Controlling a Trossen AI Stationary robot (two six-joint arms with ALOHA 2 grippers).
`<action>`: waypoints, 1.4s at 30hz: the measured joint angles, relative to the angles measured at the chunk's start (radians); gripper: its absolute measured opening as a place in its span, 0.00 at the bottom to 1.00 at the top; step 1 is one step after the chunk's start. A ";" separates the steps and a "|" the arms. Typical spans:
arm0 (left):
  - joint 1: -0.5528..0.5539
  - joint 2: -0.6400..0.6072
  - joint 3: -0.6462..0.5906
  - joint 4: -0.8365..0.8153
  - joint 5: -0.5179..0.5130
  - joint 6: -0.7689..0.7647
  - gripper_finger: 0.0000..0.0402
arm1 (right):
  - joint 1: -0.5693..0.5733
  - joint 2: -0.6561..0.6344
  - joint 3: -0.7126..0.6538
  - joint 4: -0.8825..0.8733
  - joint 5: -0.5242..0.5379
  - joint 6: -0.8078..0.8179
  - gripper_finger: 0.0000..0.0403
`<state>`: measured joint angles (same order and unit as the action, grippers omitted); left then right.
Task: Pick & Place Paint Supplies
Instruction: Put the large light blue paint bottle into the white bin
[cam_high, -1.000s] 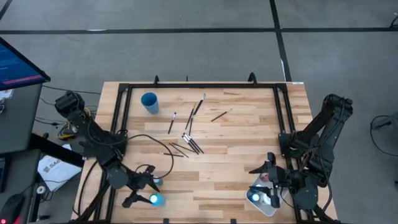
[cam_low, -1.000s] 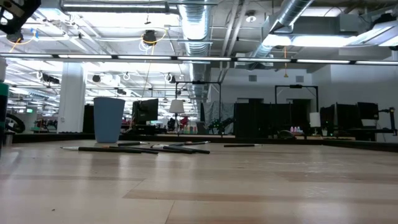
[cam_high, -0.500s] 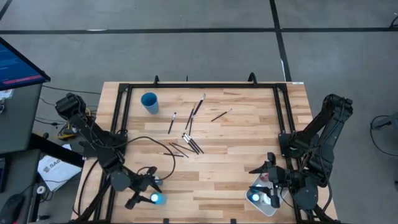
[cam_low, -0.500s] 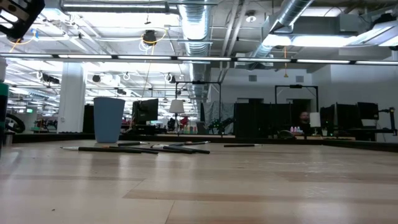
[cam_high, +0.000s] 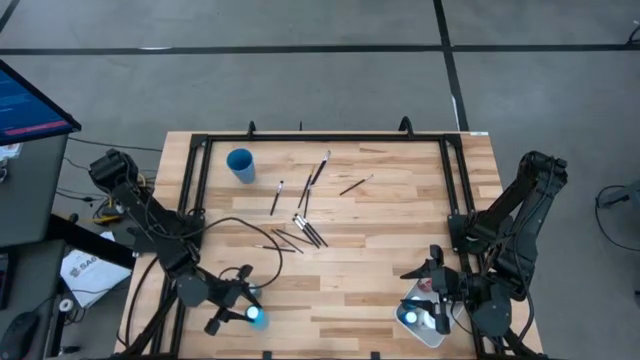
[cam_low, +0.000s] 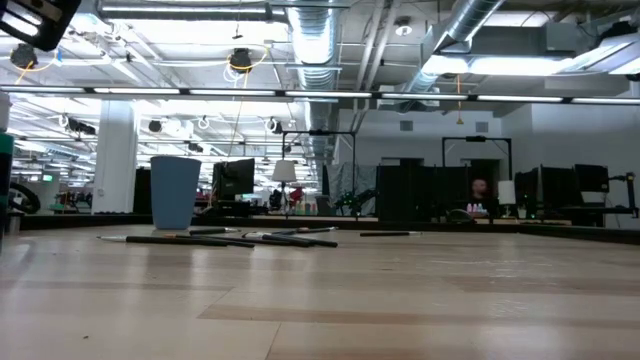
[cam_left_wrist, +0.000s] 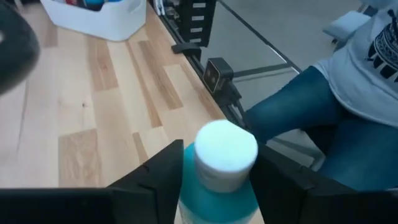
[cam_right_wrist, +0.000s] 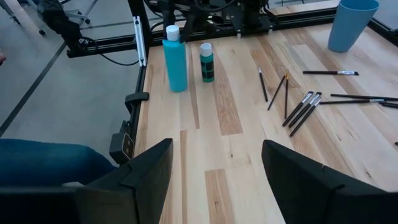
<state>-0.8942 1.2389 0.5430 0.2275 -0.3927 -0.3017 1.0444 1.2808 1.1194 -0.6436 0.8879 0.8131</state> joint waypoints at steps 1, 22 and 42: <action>0.008 0.000 0.000 0.011 -0.001 0.012 0.39 | 0.000 0.000 0.000 0.000 0.000 0.000 0.59; 0.230 0.001 -0.002 0.129 0.016 0.193 0.30 | 0.000 0.000 0.000 -0.003 0.002 0.000 0.59; 0.456 0.322 0.192 0.311 0.143 0.200 0.31 | -0.071 0.000 0.000 -0.010 -0.005 -0.011 0.59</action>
<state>-0.4386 1.5614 0.7353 0.5388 -0.2498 -0.1016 0.9735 1.2812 1.1191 -0.6532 0.8828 0.8017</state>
